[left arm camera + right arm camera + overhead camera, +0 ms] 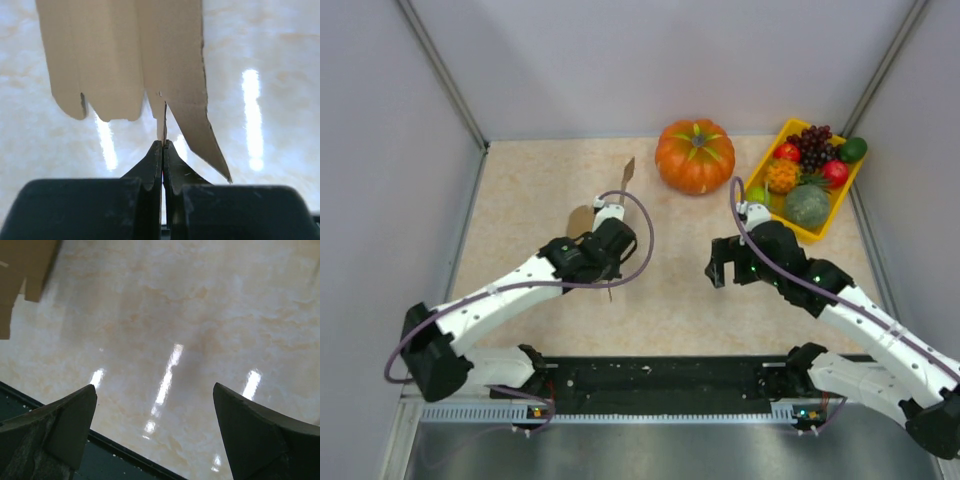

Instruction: Fold the paper box

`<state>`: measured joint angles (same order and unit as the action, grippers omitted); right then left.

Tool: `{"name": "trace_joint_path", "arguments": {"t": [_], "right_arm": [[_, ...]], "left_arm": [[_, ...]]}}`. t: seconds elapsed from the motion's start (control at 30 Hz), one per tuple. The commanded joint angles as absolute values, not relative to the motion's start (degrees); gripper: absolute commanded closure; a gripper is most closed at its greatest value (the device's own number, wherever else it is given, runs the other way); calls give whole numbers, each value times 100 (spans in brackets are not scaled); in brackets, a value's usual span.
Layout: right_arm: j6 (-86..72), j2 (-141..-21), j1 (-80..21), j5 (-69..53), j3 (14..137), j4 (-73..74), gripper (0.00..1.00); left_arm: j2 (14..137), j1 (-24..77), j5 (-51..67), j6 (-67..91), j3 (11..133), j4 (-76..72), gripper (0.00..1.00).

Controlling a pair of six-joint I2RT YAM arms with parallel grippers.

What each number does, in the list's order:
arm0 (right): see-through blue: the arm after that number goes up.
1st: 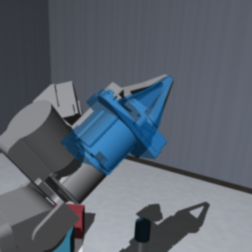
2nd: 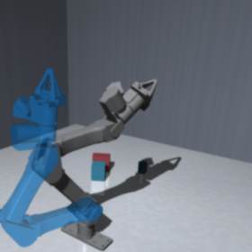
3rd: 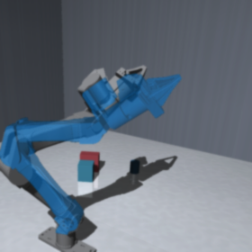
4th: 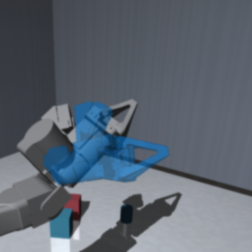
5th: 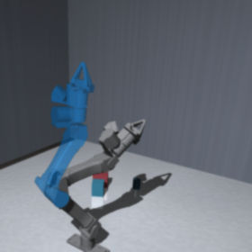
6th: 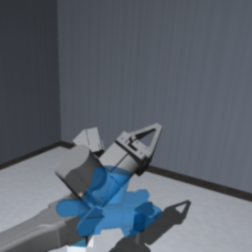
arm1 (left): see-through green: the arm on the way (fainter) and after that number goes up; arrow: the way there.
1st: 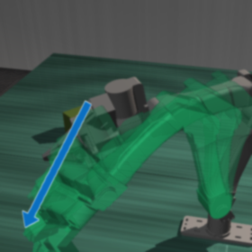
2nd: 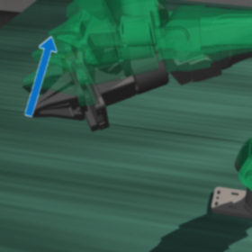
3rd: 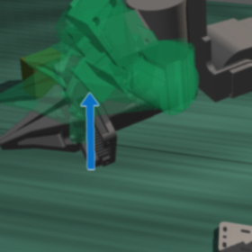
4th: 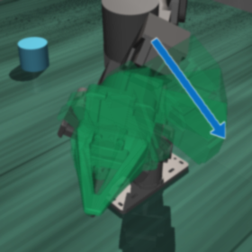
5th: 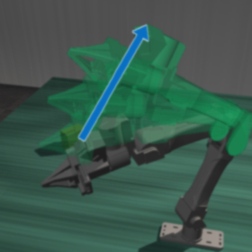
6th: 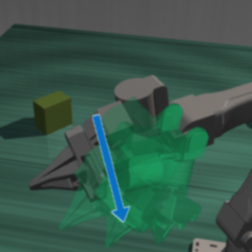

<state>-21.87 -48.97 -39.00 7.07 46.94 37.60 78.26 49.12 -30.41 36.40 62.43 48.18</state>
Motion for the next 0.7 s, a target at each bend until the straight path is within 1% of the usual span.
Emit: {"name": "trace_joint_path", "arguments": {"t": [0.0,0.07,0.13,0.23,0.27,0.3,0.33,0.37,0.43,0.47,0.57,0.67], "right_arm": [[-1584,-5351,-3964,-391,4948,2295,1],[-1006,-5344,-3955,-623,4922,1725,2],[-468,-5291,-3955,-966,4791,1164,4],[-28,-5282,-3955,-1176,4755,748,4],[417,-5300,-3964,-1421,4807,747,6],[639,-5335,-3973,-1920,4869,764,8],[911,-5378,-4025,-2029,4991,817,10],[1662,-5396,-4139,-2048,5036,843,14],[2501,-5475,-4604,-1444,5158,905,15],[3201,-5519,-4701,-1224,5211,957,16],[4075,-5748,-4878,-1152,5729,1421,17],[4402,-5914,-5018,-1037,6230,1687,17]], "left_arm": [[6716,4869,-1223,2339,5678,3684,100],[6312,4852,-855,2154,5564,3586,100],[5987,4860,-765,1978,5502,3577,100],[5688,4843,-642,1758,5502,3586,100],[5643,4834,-589,1697,5528,3612,100],[5608,4825,-441,1566,5581,3638,100],[5573,4834,-344,1504,5616,3656,100],[5564,4834,-238,1433,5651,3752,100],[5572,4834,-62,1257,5748,3814,100],[5564,4834,-35,1231,5774,3893,100],[5572,4808,-26,1108,5862,3964,100],[5616,4799,176,1037,5994,4086,100]]}}
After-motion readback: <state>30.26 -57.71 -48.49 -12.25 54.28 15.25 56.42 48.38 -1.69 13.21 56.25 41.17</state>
